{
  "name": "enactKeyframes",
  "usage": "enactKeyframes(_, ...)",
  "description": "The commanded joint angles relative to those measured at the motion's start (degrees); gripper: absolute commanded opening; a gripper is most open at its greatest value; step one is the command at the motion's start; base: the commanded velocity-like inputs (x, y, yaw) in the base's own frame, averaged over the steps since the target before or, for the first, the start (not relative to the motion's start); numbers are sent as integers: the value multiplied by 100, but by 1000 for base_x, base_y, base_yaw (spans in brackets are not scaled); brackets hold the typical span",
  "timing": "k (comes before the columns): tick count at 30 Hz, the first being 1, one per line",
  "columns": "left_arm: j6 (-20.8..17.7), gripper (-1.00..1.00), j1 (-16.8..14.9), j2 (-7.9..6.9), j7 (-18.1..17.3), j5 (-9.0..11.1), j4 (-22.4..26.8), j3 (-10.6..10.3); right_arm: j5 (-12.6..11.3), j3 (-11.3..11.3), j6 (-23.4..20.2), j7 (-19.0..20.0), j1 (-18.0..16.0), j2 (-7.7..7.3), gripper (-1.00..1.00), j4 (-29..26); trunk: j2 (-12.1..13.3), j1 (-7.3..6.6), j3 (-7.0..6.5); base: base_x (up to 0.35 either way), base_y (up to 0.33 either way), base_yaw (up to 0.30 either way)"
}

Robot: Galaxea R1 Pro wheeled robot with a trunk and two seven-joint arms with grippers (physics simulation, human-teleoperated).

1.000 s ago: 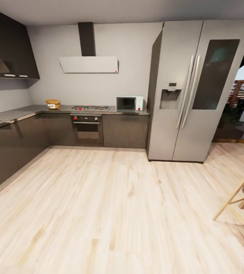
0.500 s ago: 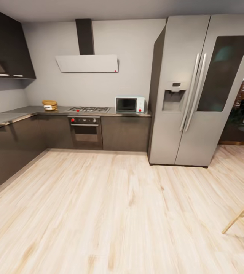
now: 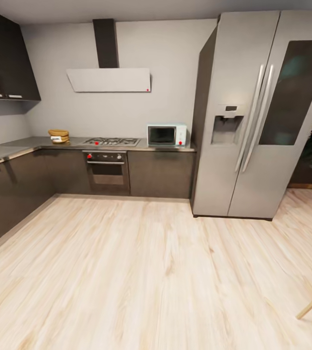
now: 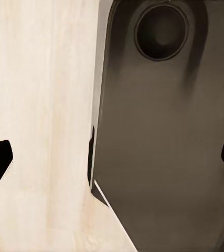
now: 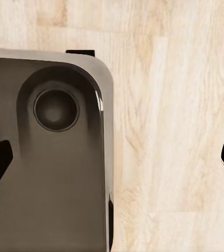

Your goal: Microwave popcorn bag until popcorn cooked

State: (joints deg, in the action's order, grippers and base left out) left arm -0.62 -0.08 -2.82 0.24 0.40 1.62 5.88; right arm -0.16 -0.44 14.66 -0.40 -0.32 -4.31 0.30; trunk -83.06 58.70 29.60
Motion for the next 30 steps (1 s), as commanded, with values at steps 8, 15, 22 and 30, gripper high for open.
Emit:
enactKeyframes(8,-8,100,0,1,-6,4,5,36,-1,-2,19,-4,-3,0,100,5,-2,3,5,337,0,0)
enactKeyframes(15,-4,100,2,-8,-6,4,5,44,-1,-1,19,-5,-3,0,100,5,-2,3,5,337,21,0)
enactKeyframes(22,-8,100,0,-8,-6,4,5,44,-1,0,19,-5,-3,0,100,5,-2,3,5,332,106,0)
enactKeyframes(30,-9,100,2,-8,-6,4,0,41,-1,0,19,-4,-3,0,100,5,-2,3,5,309,144,0)
